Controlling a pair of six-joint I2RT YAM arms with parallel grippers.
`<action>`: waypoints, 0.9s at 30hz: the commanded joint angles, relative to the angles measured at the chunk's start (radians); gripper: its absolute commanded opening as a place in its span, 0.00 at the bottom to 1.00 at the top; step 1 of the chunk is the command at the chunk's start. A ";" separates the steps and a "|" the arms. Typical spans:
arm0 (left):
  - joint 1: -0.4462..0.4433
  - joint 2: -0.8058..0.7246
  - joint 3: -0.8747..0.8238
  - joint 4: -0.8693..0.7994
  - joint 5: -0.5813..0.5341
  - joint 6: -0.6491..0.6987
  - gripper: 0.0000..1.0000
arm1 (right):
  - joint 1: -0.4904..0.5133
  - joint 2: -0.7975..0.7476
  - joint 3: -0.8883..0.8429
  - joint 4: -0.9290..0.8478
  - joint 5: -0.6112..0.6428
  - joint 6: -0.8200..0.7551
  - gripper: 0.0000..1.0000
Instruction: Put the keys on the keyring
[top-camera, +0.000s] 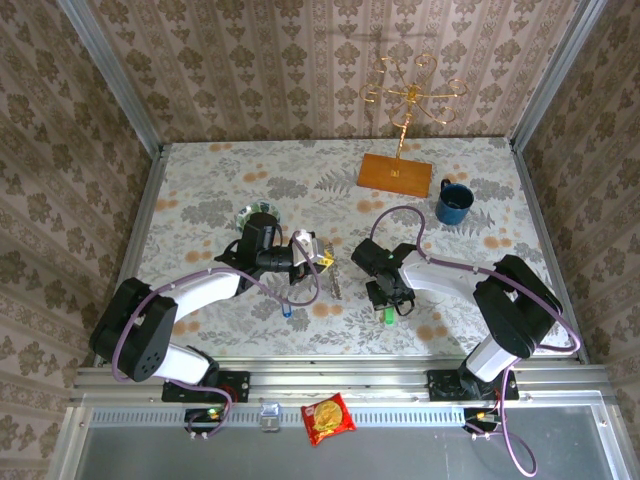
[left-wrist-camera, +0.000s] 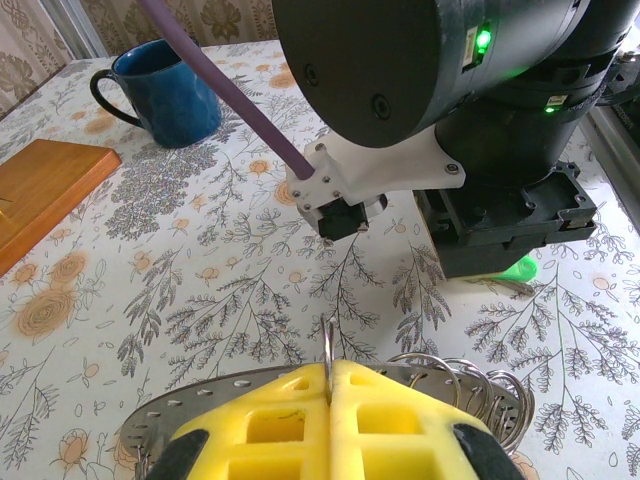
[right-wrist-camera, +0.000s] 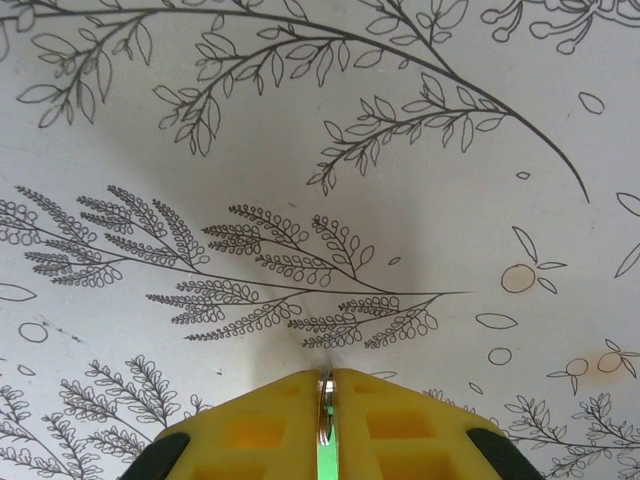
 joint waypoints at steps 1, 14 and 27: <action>-0.005 -0.014 0.037 -0.035 0.006 0.027 0.00 | 0.003 0.001 0.021 -0.040 0.012 -0.013 0.14; -0.005 -0.012 0.039 -0.041 0.006 0.032 0.00 | 0.003 0.015 0.024 -0.046 0.009 -0.014 0.13; -0.005 -0.012 0.042 -0.045 0.010 0.036 0.00 | 0.002 0.026 0.026 -0.052 0.008 -0.015 0.12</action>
